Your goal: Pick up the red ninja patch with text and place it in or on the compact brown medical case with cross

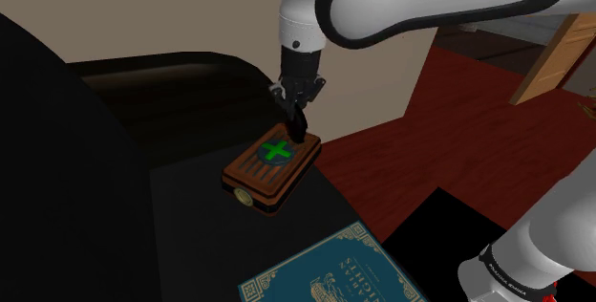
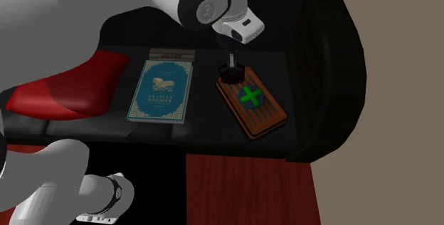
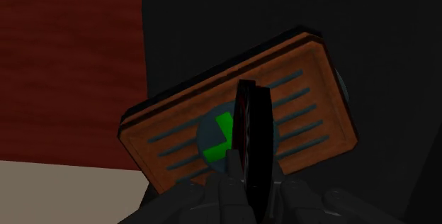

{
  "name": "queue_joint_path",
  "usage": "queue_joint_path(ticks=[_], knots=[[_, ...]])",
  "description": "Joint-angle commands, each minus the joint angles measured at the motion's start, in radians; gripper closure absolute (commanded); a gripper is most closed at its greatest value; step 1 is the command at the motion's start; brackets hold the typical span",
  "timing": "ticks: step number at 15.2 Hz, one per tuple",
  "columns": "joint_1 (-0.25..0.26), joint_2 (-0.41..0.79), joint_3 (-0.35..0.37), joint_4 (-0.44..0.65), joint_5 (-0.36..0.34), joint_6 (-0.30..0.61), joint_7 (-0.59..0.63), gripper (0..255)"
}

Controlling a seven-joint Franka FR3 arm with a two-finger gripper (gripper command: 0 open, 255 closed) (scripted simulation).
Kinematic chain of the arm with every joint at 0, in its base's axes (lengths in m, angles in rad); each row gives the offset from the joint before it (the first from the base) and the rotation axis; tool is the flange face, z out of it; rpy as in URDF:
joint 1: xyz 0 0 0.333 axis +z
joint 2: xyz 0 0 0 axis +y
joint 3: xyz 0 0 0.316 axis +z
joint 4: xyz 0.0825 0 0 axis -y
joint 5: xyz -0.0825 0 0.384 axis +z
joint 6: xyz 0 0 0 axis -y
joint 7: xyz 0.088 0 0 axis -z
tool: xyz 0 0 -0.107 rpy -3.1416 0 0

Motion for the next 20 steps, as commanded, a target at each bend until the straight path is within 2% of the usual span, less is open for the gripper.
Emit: queue_joint_path(ticks=[1, 6, 20], knots=[[0.005, 0.091, 0.003, 0.102, -0.059, -0.033, 0.013, 255], [0.063, 0.314, -0.018, 0.389, -0.189, -0.14, 0.018, 255], [0.038, 0.305, -0.028, 0.188, -0.192, 0.05, 0.042, 255]])
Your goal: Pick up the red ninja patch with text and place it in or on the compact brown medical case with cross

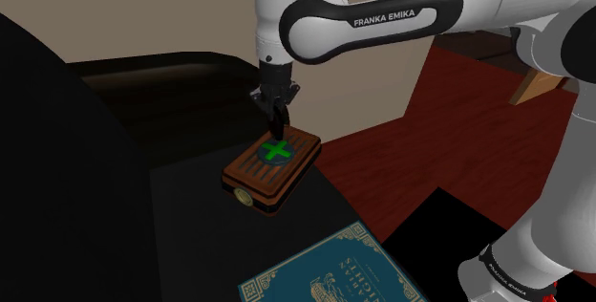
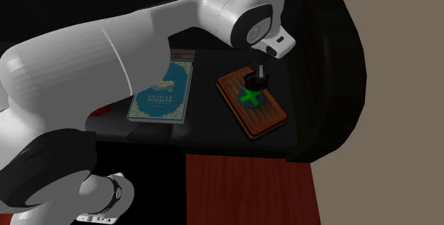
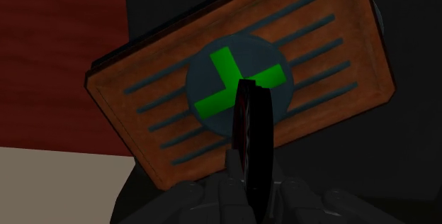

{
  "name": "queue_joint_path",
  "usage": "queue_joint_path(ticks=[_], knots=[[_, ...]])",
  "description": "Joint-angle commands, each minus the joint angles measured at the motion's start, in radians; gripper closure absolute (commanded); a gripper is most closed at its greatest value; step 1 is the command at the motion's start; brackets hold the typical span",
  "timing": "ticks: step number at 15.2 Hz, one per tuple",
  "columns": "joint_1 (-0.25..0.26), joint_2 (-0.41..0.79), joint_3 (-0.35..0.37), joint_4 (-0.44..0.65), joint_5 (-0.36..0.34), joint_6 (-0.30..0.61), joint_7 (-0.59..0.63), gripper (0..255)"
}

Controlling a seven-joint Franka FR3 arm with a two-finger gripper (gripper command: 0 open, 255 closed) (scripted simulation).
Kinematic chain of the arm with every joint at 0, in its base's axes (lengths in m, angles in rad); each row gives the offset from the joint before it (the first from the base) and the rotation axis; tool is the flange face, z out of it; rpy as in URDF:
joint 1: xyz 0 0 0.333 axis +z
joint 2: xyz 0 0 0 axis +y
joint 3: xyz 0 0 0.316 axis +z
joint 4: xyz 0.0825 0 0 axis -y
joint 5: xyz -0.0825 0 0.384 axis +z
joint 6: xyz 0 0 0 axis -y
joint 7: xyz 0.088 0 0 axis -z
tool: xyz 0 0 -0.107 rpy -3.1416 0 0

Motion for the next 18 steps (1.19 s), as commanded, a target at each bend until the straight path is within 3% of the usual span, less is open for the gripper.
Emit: queue_joint_path(ticks=[1, 5, 13, 14, 18], knots=[[-0.002, 0.003, -0.002, -0.024, -0.004, 0.026, 0.005, 255], [-0.004, 0.012, -0.006, -0.073, -0.014, 0.082, 0.017, 255], [-0.004, 0.012, -0.006, -0.073, -0.014, 0.082, 0.017, 255], [-0.004, 0.012, -0.006, -0.073, -0.014, 0.082, 0.017, 0], [-0.004, 0.012, -0.006, -0.073, -0.014, 0.082, 0.017, 0]])
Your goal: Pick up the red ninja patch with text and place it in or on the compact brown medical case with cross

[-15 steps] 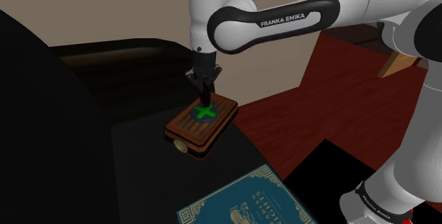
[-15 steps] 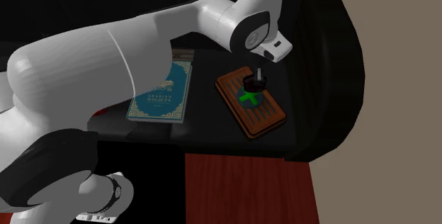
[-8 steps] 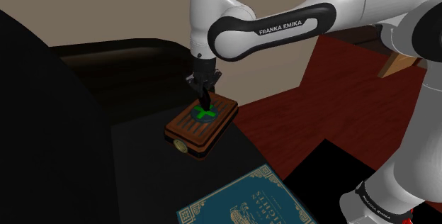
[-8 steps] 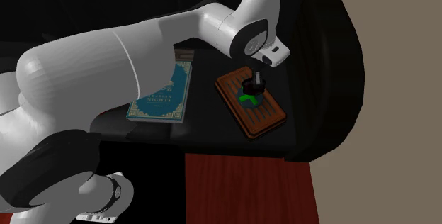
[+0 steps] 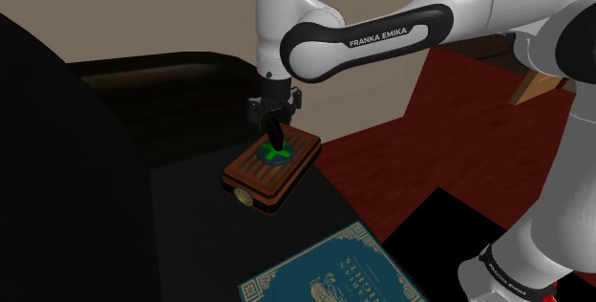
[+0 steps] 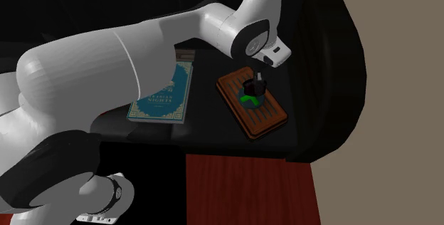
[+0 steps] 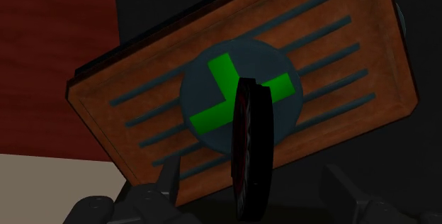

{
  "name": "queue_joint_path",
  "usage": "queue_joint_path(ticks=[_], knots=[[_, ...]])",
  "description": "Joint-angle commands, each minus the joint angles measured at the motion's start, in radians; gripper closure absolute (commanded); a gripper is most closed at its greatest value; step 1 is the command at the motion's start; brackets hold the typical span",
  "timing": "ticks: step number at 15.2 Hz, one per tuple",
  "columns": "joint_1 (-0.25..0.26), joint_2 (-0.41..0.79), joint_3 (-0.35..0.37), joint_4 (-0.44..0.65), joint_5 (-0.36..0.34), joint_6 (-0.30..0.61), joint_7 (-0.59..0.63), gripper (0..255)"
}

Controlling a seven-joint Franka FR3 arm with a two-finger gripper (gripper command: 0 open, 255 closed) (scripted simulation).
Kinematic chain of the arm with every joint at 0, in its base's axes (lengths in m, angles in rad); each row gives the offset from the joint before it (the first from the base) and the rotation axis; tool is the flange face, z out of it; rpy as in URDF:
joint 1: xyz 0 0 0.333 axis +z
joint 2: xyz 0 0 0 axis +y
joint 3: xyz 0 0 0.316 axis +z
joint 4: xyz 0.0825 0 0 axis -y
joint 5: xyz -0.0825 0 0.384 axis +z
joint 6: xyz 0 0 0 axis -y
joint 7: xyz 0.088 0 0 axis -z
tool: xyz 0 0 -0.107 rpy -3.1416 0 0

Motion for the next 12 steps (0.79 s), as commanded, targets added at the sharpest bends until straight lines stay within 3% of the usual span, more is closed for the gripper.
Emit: queue_joint_path(ticks=[1, 5, 12], knots=[[0.0, 0.0, 0.0, 0.0, 0.0, 0.0, 0.0, 0], [0.005, -0.03, 0.013, 0.088, 0.026, -0.111, -0.018, 0], [0.005, -0.03, 0.013, 0.088, 0.026, -0.111, -0.018, 0]])
